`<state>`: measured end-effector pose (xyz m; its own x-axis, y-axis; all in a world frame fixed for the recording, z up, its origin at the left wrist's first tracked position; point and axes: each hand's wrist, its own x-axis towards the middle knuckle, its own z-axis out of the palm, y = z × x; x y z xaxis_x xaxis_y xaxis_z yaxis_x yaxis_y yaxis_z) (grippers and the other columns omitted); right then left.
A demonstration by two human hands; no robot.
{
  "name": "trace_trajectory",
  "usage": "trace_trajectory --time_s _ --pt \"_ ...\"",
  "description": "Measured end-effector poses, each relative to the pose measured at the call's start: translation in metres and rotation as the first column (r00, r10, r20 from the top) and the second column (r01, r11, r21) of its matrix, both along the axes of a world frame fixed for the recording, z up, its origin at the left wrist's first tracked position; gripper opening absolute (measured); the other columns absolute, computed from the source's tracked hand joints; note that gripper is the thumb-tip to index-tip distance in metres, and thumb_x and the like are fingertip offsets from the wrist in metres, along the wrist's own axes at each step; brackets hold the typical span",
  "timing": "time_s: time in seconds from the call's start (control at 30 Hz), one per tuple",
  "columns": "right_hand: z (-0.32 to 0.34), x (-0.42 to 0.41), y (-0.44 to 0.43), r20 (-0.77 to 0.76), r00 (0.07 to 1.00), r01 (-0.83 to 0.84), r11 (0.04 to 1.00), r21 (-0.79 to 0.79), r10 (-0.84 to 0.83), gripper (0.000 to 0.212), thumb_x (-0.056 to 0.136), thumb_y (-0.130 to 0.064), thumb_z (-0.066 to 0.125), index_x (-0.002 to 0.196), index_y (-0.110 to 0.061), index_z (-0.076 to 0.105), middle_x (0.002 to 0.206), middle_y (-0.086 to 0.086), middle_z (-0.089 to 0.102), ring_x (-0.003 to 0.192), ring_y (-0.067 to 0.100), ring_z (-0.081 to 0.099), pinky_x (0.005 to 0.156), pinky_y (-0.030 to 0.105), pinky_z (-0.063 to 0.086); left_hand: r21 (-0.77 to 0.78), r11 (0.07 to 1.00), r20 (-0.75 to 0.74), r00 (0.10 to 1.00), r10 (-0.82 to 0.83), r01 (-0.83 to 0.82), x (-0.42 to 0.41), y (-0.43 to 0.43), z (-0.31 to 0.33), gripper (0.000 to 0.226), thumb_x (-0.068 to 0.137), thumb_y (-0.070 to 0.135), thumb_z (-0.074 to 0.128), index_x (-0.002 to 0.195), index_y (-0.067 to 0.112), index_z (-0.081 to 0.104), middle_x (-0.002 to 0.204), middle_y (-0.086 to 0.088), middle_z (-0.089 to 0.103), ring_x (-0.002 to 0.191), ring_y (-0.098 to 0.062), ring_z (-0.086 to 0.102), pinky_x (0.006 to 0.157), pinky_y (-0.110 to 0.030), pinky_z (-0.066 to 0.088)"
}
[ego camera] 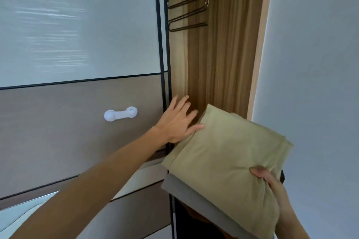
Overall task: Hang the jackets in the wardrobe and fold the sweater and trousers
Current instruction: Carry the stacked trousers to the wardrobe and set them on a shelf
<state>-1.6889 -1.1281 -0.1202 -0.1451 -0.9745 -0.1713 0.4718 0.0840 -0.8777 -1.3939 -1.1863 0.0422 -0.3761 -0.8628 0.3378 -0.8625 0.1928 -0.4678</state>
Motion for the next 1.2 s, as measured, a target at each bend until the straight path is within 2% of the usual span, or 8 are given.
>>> trace_trajectory --time_s 0.07,0.17,0.37,0.57,0.73,0.9,1.03,1.2 --pt "0.045 0.013 -0.007 -0.015 0.984 -0.181 0.982 -0.051 0.18 0.084 0.037 -0.039 0.093 0.116 -0.032 0.064 0.114 0.003 0.073 0.104 0.034 0.068 0.096 0.056 0.051 -0.032 0.994 0.178 0.978 0.11 -0.106 -0.001 -0.022 0.012 0.08 0.098 0.064 0.002 0.143 0.019 0.049 0.153 -0.019 0.039 0.151 -0.034 0.012 0.12 -0.059 -0.001" --pt "0.049 0.012 -0.046 -0.016 0.988 -0.153 0.987 0.043 0.153 0.076 0.041 -0.031 0.091 0.113 -0.024 0.065 0.112 0.005 0.073 0.101 0.035 0.069 0.093 0.055 0.053 -0.035 0.944 0.435 0.845 0.311 -0.329 -0.002 -0.053 0.031 0.063 0.103 0.055 0.019 0.145 0.018 0.048 0.159 -0.016 0.031 0.152 -0.035 0.01 0.12 -0.06 -0.004" --pt "0.034 0.016 -0.093 -0.007 0.991 -0.135 0.989 0.058 0.136 0.073 0.043 -0.028 0.089 0.111 -0.019 0.065 0.112 0.007 0.073 0.1 0.035 0.069 0.091 0.053 0.054 -0.114 0.762 0.624 0.55 0.554 -0.638 0.014 -0.091 0.043 0.056 0.101 0.054 0.032 0.14 0.02 0.054 0.15 -0.011 0.047 0.149 -0.037 0.019 0.116 -0.064 -0.01" --pt "0.033 0.019 -0.109 -0.013 0.991 -0.132 0.991 0.017 0.132 0.062 0.045 -0.029 0.085 0.104 -0.027 0.065 0.117 0.004 0.071 0.106 0.033 0.066 0.097 0.053 0.05 -0.077 0.758 0.656 0.54 0.528 -0.647 0.01 -0.094 0.039 0.043 0.102 0.044 0.041 0.13 0.018 0.061 0.128 -0.007 0.065 0.131 -0.03 0.049 0.119 -0.058 0.003" --pt "0.04 0.023 -0.108 -0.013 0.982 -0.189 0.982 -0.001 0.189 0.062 0.05 -0.027 0.088 0.107 -0.023 0.065 0.12 0.005 0.07 0.105 0.032 0.066 0.098 0.051 0.049 -0.119 0.759 0.676 0.507 0.535 -0.641 0.012 -0.079 0.039 0.048 0.102 0.046 0.041 0.139 0.017 0.053 0.139 -0.009 0.057 0.136 -0.033 0.043 0.118 -0.056 0.011" --pt "0.048 0.027 -0.111 0.003 0.964 -0.264 0.963 -0.055 0.264 0.041 0.061 -0.018 0.084 0.094 -0.028 0.062 0.115 0.004 0.067 0.099 0.027 0.063 0.077 0.038 0.049 -0.123 0.737 0.681 0.484 0.55 -0.665 0.018 -0.066 0.039 0.051 0.102 0.044 0.04 0.144 0.015 0.048 0.146 -0.013 0.05 0.14 -0.036 0.037 0.118 -0.061 0.014" --pt "0.048 0.037 -0.111 0.002 0.964 -0.265 0.963 -0.052 0.265 0.036 0.068 -0.018 0.081 0.096 -0.028 0.062 0.118 0.005 0.067 0.104 0.03 0.063 0.091 0.046 0.05 -0.117 0.71 0.692 0.456 0.56 -0.694 0.031 -0.052 0.04 0.05 0.102 0.045 0.04 0.143 0.017 0.049 0.144 -0.009 0.052 0.141 -0.035 0.037 0.119 -0.06 0.01" --pt "0.043 0.054 -0.111 0.008 0.955 -0.295 0.955 -0.028 0.296 0.086 0.04 -0.033 0.091 0.121 -0.023 0.063 0.118 0.003 0.071 0.106 0.033 0.066 0.095 0.052 0.051 -0.109 0.685 0.656 0.465 0.595 -0.72 0.058 -0.031 0.039 0.052 0.101 0.049 0.041 0.142 0.018 0.05 0.145 -0.006 0.052 0.141 -0.031 0.036 0.119 -0.055 0.004"
